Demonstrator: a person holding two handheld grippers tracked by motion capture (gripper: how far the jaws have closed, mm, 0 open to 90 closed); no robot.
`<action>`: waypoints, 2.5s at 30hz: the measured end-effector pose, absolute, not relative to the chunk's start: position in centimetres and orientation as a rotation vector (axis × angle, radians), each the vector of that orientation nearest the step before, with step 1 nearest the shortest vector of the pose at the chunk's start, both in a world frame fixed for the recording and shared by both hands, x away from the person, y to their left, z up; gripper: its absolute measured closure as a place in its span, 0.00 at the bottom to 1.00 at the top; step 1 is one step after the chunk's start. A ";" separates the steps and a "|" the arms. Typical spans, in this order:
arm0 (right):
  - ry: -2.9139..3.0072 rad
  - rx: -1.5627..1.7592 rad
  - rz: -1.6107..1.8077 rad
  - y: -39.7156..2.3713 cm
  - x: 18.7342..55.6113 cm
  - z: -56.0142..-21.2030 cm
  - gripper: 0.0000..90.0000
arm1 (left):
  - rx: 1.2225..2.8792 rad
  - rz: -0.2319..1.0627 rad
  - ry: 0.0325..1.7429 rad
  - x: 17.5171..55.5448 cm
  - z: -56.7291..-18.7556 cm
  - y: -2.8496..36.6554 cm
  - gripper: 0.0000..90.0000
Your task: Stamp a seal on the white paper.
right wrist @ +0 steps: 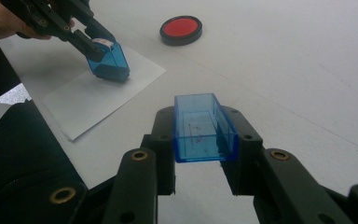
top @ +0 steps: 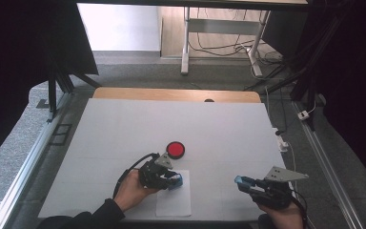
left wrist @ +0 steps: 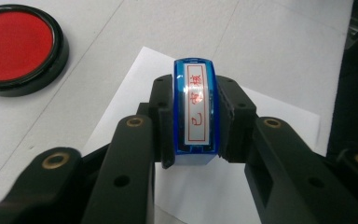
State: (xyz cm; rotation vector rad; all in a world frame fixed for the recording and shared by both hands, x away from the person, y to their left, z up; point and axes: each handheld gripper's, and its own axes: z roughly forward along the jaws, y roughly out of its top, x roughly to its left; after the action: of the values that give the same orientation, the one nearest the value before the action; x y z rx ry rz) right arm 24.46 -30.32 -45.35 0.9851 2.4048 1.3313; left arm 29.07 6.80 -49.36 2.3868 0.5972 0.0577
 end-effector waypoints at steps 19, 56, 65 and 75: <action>2.407 0.985 1.319 -30.2 24.5 -45.3 0.76 | 2.415 0.100 0.559 28.6 -49.7 6.6 0.79; 2.408 0.987 1.314 -30.2 24.5 -45.4 0.76 | 2.431 0.146 0.570 28.0 -49.7 6.1 0.79; 2.408 0.988 1.313 -30.2 24.5 -45.4 0.76 | 2.412 0.091 0.596 28.6 -49.8 6.5 0.79; 2.409 0.989 1.313 -30.2 24.5 -45.4 0.76 | 2.364 0.008 0.632 29.3 -50.1 7.1 0.79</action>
State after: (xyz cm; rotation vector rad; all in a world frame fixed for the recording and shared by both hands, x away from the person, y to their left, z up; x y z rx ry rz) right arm 24.51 -30.19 -45.36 0.9894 2.4086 1.3133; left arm 29.33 7.08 -50.11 2.3640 0.6320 0.0082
